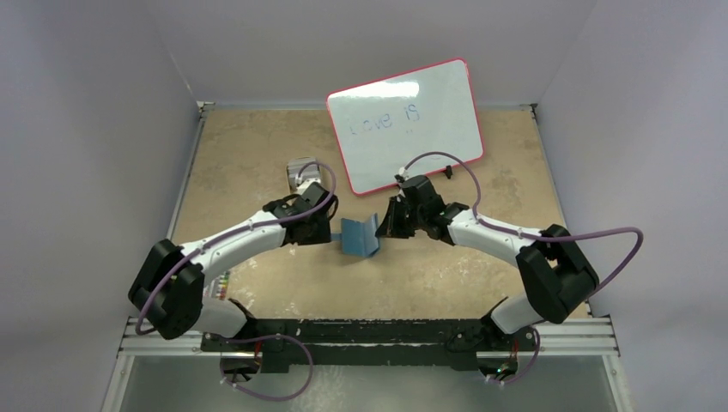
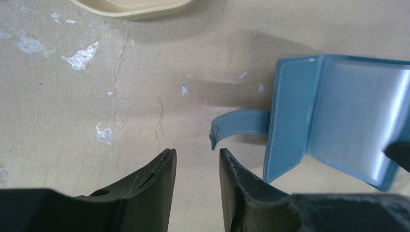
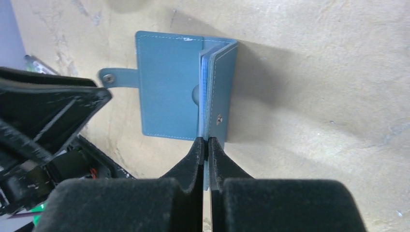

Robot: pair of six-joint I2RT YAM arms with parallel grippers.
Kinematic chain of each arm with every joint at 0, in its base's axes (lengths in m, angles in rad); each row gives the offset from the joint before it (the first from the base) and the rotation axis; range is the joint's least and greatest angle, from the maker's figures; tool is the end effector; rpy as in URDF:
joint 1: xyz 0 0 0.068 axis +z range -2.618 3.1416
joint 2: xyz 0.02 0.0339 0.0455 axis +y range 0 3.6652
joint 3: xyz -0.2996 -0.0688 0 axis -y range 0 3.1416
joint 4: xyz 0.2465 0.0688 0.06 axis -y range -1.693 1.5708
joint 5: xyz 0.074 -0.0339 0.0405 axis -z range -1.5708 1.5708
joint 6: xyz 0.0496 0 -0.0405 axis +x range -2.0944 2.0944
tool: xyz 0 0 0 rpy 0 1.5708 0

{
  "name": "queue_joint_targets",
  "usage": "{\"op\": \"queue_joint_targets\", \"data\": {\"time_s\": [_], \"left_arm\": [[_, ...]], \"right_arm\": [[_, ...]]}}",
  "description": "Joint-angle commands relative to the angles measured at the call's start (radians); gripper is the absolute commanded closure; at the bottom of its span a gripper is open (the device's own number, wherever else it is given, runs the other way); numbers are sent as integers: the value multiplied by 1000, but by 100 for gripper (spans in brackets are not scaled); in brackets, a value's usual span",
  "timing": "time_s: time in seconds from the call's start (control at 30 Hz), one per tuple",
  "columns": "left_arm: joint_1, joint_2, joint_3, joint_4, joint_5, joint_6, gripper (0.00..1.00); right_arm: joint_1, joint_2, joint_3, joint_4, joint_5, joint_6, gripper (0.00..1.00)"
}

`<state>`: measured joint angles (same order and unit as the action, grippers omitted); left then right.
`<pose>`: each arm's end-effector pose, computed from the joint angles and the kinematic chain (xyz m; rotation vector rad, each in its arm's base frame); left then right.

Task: Put the credit cards into the card holder
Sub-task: Open the card holder at the center of the board.

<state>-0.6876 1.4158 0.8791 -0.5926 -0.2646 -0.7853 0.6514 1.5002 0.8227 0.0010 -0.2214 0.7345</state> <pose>0.2156 -0.1603 0.2248 -0.2074 2.6302 -0.1375 0.2510 0.2051 0.2280 -0.0283 2.4220 0.9478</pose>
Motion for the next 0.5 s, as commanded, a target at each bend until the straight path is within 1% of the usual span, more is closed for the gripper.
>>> {"op": "queue_joint_targets", "data": {"time_s": [0.0,0.17,0.27,0.3,0.37,0.47], "left_arm": [[2,-109,36,86,66,2,61],[2,-105,-18,271,271,-23,60],[2,-75,-41,352,338,-45,63],[1,-64,-50,381,351,-50,63],[0,-41,-58,386,341,-51,64],[0,-10,-64,358,273,-34,64]], "right_arm": [[-4,-24,42,-43,54,-16,98],[-4,-21,39,-19,30,-23,93],[-4,-32,34,1,8,-23,89],[-4,-36,35,4,2,-23,89],[-4,-40,35,14,-9,-21,86],[-4,-35,35,3,-7,-27,81]]}}
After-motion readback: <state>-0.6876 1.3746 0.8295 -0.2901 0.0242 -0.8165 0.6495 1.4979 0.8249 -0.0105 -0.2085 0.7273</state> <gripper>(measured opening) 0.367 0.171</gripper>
